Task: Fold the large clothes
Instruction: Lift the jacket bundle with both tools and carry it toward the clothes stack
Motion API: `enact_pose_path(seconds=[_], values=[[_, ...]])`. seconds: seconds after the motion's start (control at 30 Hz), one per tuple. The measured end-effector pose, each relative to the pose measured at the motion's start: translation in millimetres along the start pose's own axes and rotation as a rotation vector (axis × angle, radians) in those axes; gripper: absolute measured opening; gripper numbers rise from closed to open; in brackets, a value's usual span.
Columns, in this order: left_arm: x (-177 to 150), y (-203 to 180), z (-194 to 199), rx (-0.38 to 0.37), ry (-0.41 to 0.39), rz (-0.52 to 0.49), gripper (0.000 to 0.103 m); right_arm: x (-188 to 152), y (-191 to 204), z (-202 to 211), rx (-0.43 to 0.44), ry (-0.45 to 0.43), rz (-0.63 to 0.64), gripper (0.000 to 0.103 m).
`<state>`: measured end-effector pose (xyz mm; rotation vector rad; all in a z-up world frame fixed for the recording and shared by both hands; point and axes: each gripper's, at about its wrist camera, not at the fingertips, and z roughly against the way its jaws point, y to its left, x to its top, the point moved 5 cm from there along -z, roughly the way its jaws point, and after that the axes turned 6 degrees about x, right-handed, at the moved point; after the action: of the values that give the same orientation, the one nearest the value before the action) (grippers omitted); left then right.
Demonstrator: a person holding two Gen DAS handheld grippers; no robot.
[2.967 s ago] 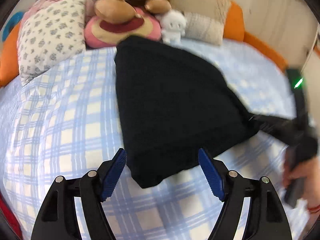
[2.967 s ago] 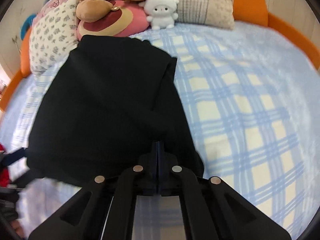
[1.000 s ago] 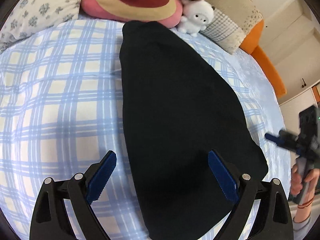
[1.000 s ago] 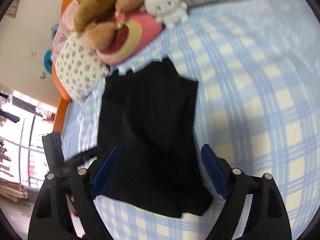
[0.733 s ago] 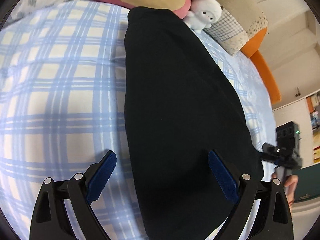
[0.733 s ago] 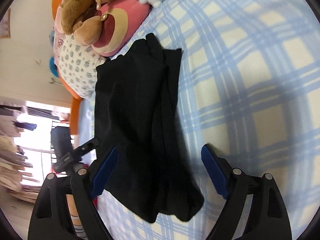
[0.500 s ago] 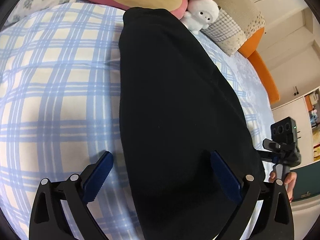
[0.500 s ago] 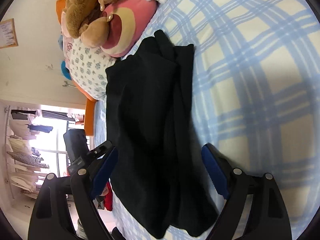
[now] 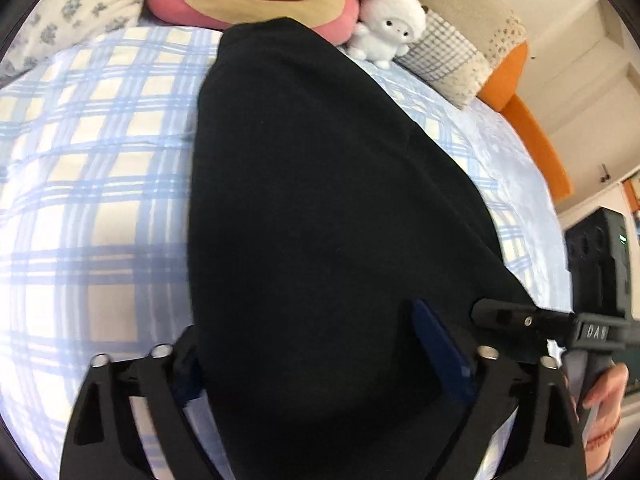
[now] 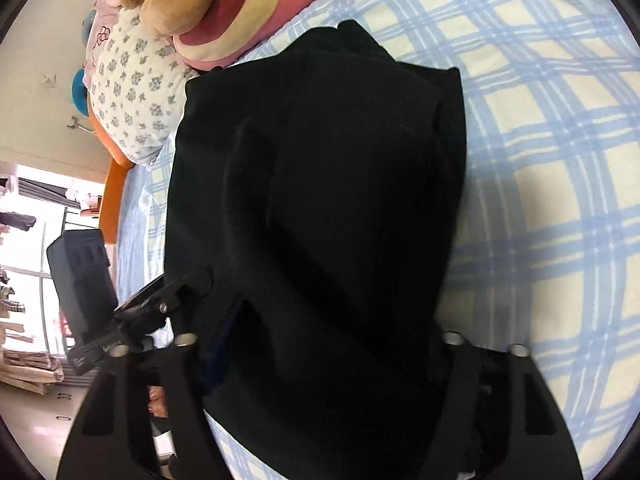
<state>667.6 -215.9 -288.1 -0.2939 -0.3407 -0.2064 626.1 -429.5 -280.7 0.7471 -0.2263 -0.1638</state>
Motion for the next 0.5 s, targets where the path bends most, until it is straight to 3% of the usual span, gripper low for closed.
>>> enact_pose_path(seconds=[0.1, 0.17, 0.27, 0.37, 0.5], values=[[2.5, -11.8, 6.2, 0.037, -0.007, -0.024, 0.067, -1.7, 4.1, 7.0, -0.019, -0.031, -0.007, 0.042], [5.9, -20.9, 13.9, 0.068, -0.016, -0.041, 0.049, -2.1, 13.5, 14.7, -0.026, -0.058, 0.007, 0.035], [6.9, -27.8, 33.5, 0.08, -0.04, -0.076, 0.032, -8.7, 31.2, 27.6, 0.001, -0.084, 0.058, 0.03], [3.9, -28.3, 62.0, 0.053, -0.064, -0.084, 0.029, -18.4, 54.6, 37.9, 0.049, -0.095, 0.095, 0.027], [-3.0, -30.0, 107.9, 0.106, -0.118, -0.132, 0.028, -36.0, 102.1, 43.8, 0.071, -0.091, 0.174, 0.026]])
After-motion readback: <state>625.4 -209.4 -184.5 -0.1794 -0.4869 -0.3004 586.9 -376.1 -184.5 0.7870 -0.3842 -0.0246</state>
